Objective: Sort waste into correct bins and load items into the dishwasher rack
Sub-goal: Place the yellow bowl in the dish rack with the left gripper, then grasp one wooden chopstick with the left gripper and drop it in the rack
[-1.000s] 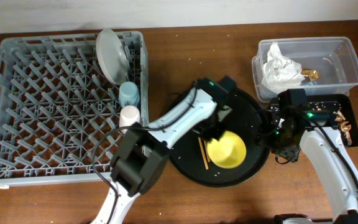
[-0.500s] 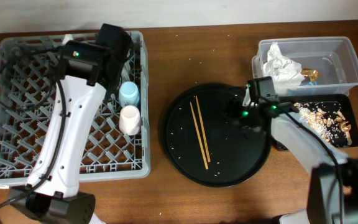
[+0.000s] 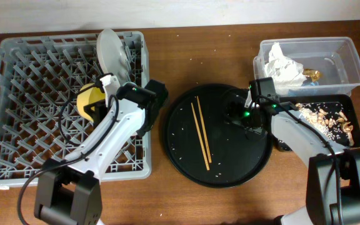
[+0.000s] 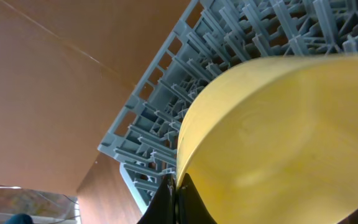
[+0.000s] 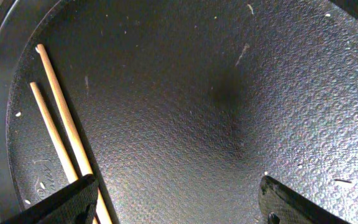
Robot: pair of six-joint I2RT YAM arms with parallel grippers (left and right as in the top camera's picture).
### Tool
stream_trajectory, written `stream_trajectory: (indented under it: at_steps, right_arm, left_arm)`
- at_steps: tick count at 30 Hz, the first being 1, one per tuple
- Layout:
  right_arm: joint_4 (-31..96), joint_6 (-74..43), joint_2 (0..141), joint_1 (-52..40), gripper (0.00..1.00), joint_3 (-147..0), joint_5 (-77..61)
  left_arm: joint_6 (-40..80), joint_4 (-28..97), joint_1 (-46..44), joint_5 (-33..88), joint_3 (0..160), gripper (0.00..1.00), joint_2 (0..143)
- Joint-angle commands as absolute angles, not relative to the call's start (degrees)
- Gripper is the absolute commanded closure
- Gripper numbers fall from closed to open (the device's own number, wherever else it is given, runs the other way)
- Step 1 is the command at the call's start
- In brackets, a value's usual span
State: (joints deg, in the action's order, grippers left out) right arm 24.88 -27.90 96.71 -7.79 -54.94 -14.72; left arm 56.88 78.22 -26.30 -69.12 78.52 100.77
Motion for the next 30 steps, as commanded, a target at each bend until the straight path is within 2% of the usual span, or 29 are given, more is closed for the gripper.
stream_trajectory:
  at_steps: [1, 11, 16, 20, 21, 24, 26, 30]
  right_arm:
    - [24.9, -27.9, 96.8, -7.5, 0.16, -55.3, -15.0]
    - [24.9, -27.9, 96.8, -7.5, 0.14, -55.3, -14.8]
    - [24.9, -27.9, 96.8, -7.5, 0.12, -55.3, -14.8]
    - [24.8, -27.9, 96.8, -7.5, 0.12, -55.3, -14.8]
    - [24.8, -28.0, 96.8, -7.5, 0.12, -55.3, -14.8]
    - [24.8, -27.9, 96.8, -7.5, 0.11, -55.3, -14.8]
    - [24.8, -27.9, 96.8, -7.5, 0.12, -55.3, -14.8]
    - [24.9, -27.9, 96.8, -7.5, 0.12, -55.3, -14.9]
  left_arm:
    - [58.0, 76.9, -26.4, -74.3, 75.5, 0.99, 100.3]
    - [58.1, 72.0, -26.4, -75.6, 67.3, 0.99, 100.3]
    - [58.0, 72.9, -26.5, -66.1, 67.3, 0.99, 100.3]
    - [57.4, 78.5, -26.5, -64.2, 67.3, 0.99, 100.3]
    - [57.4, 81.0, -26.5, -63.5, 67.6, 0.83, 100.3]
    - [57.4, 82.3, -26.5, -61.7, 69.8, 0.72, 100.3]
    - [57.4, 84.5, -26.9, -60.0, 73.0, 0.57, 100.2]
    - [57.4, 87.4, -29.8, -59.7, 78.5, 0.44, 100.2]
